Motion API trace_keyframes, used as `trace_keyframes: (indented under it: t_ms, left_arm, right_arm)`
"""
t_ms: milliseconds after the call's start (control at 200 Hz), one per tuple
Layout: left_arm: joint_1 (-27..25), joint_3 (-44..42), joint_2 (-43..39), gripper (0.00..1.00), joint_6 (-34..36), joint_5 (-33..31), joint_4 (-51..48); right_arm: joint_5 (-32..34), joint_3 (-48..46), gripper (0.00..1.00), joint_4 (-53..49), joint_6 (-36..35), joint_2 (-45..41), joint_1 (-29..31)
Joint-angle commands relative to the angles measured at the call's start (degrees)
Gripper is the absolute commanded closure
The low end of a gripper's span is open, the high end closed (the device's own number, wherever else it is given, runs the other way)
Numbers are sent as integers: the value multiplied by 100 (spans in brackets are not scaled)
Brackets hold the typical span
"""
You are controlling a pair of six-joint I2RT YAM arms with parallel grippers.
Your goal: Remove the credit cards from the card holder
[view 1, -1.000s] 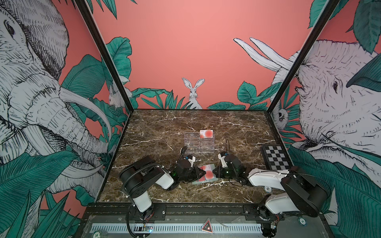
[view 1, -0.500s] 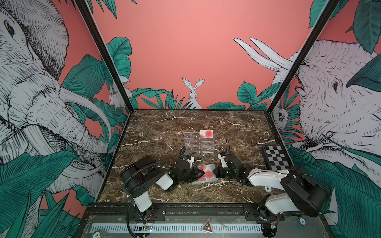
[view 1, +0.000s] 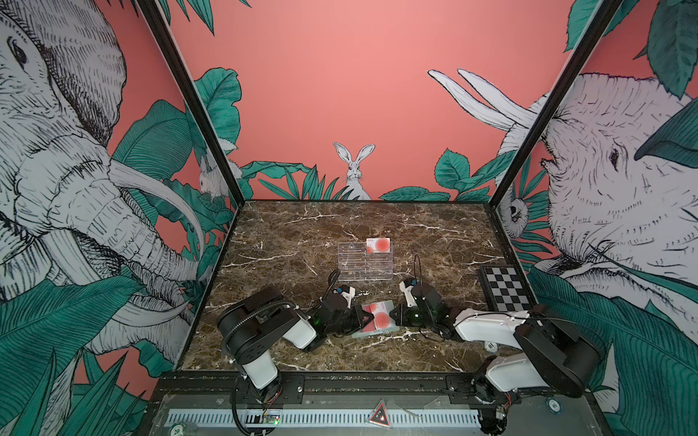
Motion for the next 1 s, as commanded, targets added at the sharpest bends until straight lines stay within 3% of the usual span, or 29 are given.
trace_keyframes:
  t_ms: [0, 225, 365, 995]
  left_arm:
    - [-33, -77, -315, 100, 122, -124, -384]
    - [-33, -16, -351, 100, 167, -58, -488]
    - [-31, -53, -156, 82, 28, -43, -144]
    - [-68, 13, 196, 79, -99, -24, 94]
  right_arm:
    - [44, -149, 100, -245, -5, 115, 9]
    - [-13, -111, 100, -247, -31, 126, 9]
    - [-38, -96, 100, -245, -31, 141, 9]
    - [-101, -85, 100, -232, -49, 145, 31]
